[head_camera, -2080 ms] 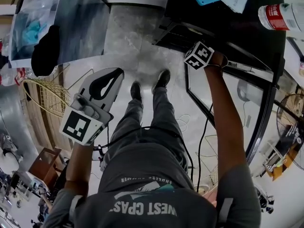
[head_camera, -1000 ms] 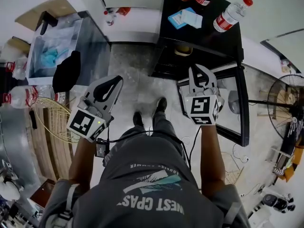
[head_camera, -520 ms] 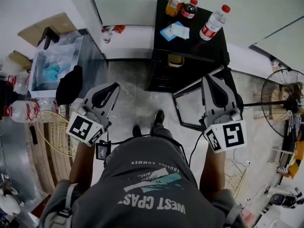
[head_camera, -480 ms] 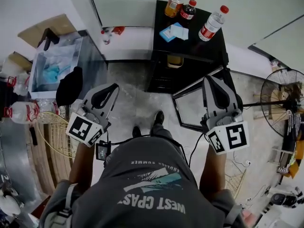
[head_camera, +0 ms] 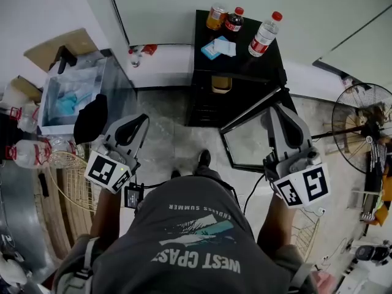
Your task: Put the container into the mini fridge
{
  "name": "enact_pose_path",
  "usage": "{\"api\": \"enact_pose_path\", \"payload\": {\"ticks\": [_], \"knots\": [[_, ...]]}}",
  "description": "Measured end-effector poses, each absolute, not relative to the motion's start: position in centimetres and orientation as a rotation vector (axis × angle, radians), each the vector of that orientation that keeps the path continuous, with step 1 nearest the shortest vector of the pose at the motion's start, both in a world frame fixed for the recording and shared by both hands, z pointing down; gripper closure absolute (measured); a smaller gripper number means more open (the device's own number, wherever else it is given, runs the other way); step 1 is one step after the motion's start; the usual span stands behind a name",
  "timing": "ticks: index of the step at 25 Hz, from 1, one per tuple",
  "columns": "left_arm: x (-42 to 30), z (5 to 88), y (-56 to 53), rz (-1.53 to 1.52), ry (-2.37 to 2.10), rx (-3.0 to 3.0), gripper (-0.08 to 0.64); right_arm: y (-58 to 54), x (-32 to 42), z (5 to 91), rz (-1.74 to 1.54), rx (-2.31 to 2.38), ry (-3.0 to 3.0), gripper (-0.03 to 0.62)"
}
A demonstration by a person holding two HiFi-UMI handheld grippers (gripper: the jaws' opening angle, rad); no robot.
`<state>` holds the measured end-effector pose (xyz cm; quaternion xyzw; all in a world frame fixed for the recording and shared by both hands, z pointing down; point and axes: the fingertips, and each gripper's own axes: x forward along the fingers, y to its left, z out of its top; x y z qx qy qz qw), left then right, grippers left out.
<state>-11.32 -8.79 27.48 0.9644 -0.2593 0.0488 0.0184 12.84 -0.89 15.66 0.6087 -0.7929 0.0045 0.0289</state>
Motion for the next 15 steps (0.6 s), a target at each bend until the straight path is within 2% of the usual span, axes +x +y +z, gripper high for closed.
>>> {"api": "enact_pose_path", "payload": {"ticks": [15], "knots": [[-12.0, 28.1, -7.5, 0.153, -0.8, 2.992, 0.534, 0.0, 12.4, 16.3, 0.025, 1.876, -2.438, 0.566]]}}
